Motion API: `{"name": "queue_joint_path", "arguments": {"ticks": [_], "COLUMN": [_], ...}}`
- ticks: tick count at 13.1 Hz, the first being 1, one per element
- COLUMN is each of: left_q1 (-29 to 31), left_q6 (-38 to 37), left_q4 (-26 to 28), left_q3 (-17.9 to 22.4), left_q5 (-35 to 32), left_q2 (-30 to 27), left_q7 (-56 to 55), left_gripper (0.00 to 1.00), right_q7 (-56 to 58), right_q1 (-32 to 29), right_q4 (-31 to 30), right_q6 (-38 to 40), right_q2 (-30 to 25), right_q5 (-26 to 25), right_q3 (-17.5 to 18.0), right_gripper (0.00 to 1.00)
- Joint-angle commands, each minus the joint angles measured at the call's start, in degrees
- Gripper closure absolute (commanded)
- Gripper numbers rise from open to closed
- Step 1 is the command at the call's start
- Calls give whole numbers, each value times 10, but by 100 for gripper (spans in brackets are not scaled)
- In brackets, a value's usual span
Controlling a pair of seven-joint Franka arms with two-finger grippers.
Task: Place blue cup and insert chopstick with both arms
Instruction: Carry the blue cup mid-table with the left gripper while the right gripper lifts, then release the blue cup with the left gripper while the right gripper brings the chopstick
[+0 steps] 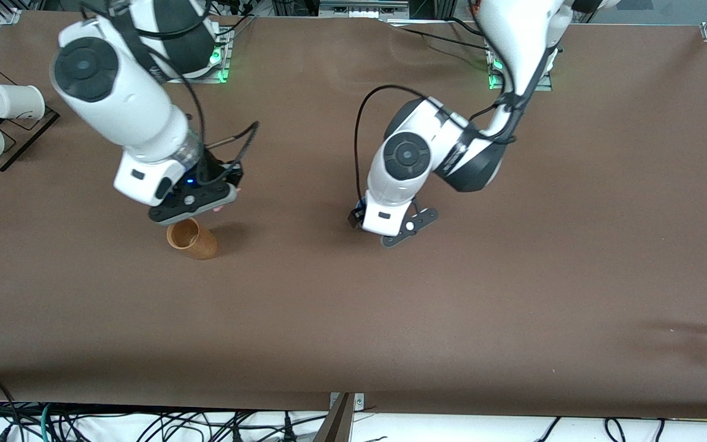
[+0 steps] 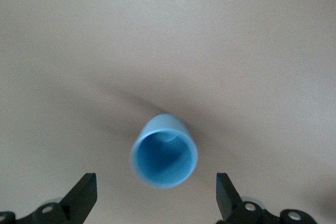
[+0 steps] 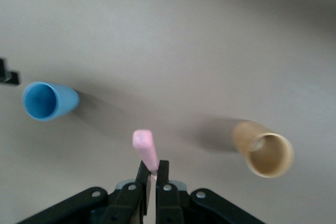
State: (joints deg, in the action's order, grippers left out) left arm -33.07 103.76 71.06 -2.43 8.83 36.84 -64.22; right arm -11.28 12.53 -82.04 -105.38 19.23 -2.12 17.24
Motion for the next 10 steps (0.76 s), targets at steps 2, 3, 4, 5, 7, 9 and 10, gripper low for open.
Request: {"name": "queue_joint_path", "arguments": {"ticks": [2, 3, 4, 5, 7, 9, 10], "left_q1": [75, 102, 135, 160, 208, 254, 274], "left_q6": [-115, -145, -178, -196, -206, -208, -208], "left_q4": [14, 20, 21, 21, 29, 45, 48], "left_q3": [0, 1, 3, 6, 7, 26, 31], "left_q5": [16, 15, 7, -19, -52, -51, -50], "left_q2": [-89, -114, -137, -157, -187, -227, -241], "left_q7": [154, 232, 320, 398, 511, 540, 540], "left_gripper": [0, 0, 0, 0, 0, 0, 0], "right_q7": [-115, -144, -168, -189, -229, -260, -269], "right_q1": [56, 72, 92, 104, 130, 151, 158], "right_q4": [7, 7, 8, 8, 15, 53, 67], "right_q6": [-80, -112, -144, -182, -253, -263, -261], "right_q2": [33, 44, 56, 69, 99, 137, 149], "right_q5": [4, -1, -3, -6, -33, -76, -96], "right_q3": [-1, -1, -3, -4, -4, -5, -5], "right_gripper": [100, 100, 100, 100, 100, 100, 100]}}
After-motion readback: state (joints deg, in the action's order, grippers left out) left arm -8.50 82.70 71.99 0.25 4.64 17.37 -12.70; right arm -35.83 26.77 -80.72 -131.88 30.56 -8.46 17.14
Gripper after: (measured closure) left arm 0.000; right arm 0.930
